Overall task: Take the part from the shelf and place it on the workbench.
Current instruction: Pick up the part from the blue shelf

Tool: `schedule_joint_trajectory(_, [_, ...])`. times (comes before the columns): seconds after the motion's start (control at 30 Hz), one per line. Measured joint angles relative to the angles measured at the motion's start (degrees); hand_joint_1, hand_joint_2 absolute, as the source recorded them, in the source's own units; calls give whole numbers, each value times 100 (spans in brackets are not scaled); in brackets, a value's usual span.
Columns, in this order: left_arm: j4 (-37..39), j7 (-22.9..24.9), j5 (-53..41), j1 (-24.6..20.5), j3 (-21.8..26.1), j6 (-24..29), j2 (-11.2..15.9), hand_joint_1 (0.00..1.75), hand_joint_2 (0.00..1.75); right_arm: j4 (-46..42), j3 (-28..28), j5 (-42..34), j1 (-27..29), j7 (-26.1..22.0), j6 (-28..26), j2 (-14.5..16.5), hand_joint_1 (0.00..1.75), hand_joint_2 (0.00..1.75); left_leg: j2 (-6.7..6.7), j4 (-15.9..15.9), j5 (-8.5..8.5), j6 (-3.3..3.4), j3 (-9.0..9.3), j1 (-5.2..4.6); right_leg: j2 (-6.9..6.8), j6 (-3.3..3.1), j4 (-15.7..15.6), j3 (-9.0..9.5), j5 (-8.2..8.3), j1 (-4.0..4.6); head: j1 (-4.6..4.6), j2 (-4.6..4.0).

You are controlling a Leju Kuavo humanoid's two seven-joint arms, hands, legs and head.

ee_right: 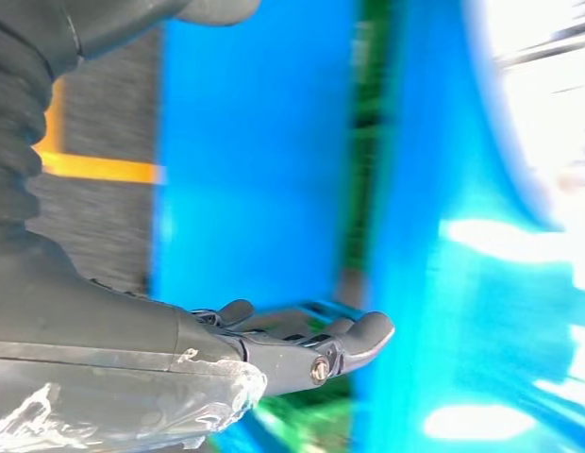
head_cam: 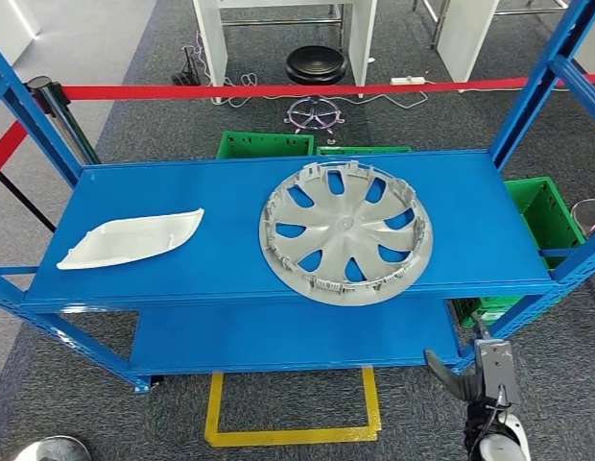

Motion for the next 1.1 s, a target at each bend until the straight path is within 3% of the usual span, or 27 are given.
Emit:
schedule_joint_trajectory(0.73, [312, -658, -1049, -288, 652, -262, -16, 0, 175, -4258, 749, 1325, 257, -733, -779, -92, 0, 175, 1, 0, 4, 1, -3, -1, 1, -1, -2, -6, 3, -1, -1, 0])
schedule_joint_trajectory(1.1, [618, -915, -1923, -510, 1306, -627, 39, 0, 175, -4648, 1674, 2115, 55, -427, -200, -965, 0, 175, 1, 0, 13, 11, -13, -4, 1, 4, -8, -8, 15, -1, -1, 0])
